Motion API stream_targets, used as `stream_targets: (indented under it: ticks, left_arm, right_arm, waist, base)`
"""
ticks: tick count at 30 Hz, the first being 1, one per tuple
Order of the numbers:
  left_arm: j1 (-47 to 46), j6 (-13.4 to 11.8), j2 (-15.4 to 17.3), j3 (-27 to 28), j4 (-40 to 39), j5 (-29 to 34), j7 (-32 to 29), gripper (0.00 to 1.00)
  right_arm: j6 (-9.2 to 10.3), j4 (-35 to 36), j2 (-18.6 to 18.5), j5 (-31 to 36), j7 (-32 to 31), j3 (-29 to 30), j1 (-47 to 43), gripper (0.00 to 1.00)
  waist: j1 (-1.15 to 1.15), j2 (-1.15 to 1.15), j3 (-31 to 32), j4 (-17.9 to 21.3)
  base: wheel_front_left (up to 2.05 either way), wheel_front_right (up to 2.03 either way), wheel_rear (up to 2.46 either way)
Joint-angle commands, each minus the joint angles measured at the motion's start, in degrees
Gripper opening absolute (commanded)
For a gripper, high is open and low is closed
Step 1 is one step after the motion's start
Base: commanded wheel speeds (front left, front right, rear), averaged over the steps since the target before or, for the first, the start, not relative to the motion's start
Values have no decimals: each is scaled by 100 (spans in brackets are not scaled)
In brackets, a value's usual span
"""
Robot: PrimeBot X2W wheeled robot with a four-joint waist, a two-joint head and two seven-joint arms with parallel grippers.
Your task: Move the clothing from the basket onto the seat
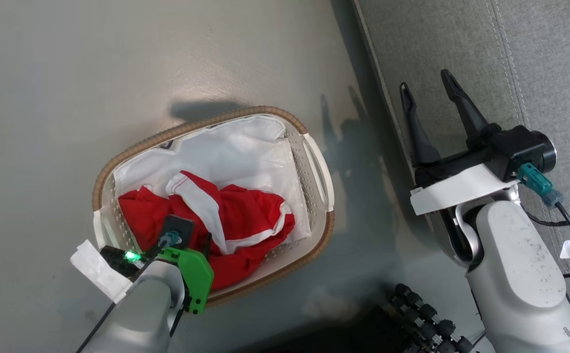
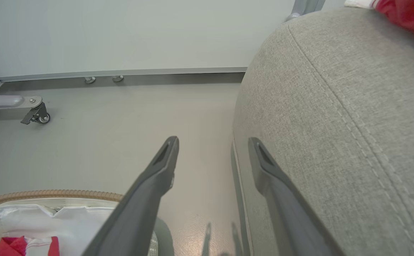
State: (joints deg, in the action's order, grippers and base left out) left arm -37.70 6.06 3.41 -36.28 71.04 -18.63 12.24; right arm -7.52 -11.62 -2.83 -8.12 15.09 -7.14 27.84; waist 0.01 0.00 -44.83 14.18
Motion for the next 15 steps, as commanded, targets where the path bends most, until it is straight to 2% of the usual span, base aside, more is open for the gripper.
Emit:
stream_targets:
  ticks: [1,3,4,15]
  left_arm:
    - [-131,22,74,3,43,-63,28,50]
    - [-112,20,42,4,63,-91,80,3]
    - [-114,12,50,8,67,-86,119,0]
    - [124,89,-6,-143,-395,-117,300,0]
  right_arm:
    - [6,-14,-11,-38,12,-17,73,100]
    - [7,-42,-14,-46,12,-17,85,100]
    - [7,-57,-14,-35,13,-9,87,100]
    - [7,-230,-15,199,12,97,-158,100]
  waist:
    - [-1,0,-109,108]
    - [-1,0,-92,110]
    - [-1,0,-68,107]
    - [-1,0,582,-119]
  base:
    - [0,0,0]
    - [0,0,0]
    - [0,0,0]
    - [0,0,0]
